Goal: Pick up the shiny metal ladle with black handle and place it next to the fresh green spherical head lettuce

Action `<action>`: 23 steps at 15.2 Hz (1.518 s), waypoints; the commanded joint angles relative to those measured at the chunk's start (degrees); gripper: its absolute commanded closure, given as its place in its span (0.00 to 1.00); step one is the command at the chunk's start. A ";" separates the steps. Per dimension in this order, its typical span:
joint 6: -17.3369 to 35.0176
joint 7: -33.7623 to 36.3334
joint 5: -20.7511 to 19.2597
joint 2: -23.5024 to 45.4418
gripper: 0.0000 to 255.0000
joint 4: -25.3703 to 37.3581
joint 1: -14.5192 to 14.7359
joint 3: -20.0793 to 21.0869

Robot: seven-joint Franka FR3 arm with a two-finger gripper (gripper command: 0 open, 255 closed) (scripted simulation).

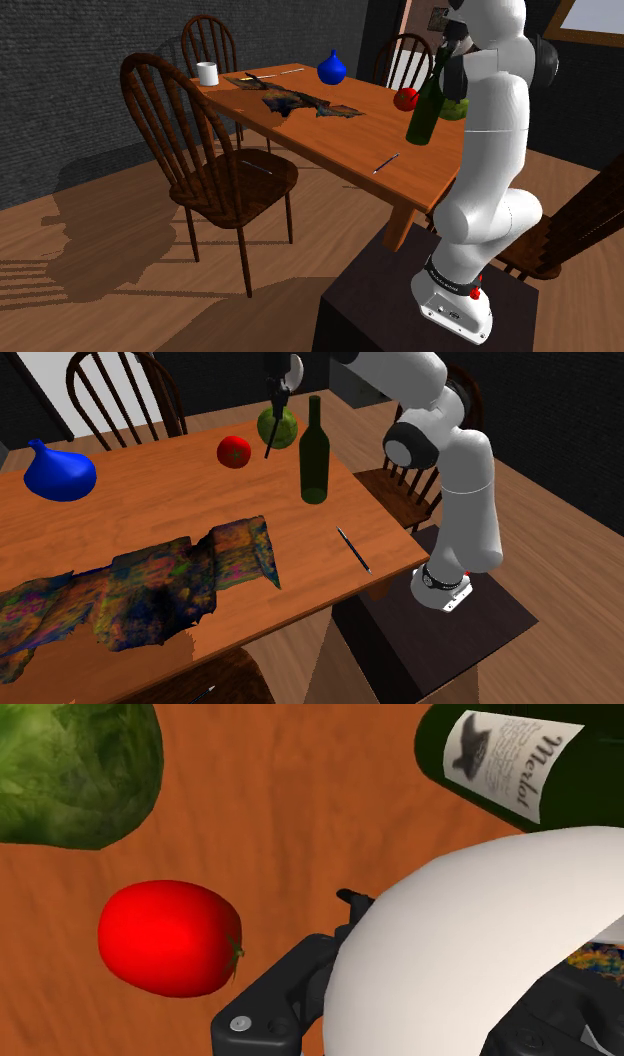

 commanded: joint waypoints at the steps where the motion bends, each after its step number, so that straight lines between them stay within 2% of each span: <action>1: -0.98 -1.72 1.69 2.41 1.00 2.73 -3.22 0.29; 5: 4.36 -2.44 -0.93 -0.75 1.00 -5.86 0.88 -0.58; 10: 9.94 -2.91 -3.09 -3.46 1.00 -13.97 4.25 -1.10; 23: 21.82 -3.88 -5.63 -7.02 1.00 -28.95 8.82 -1.37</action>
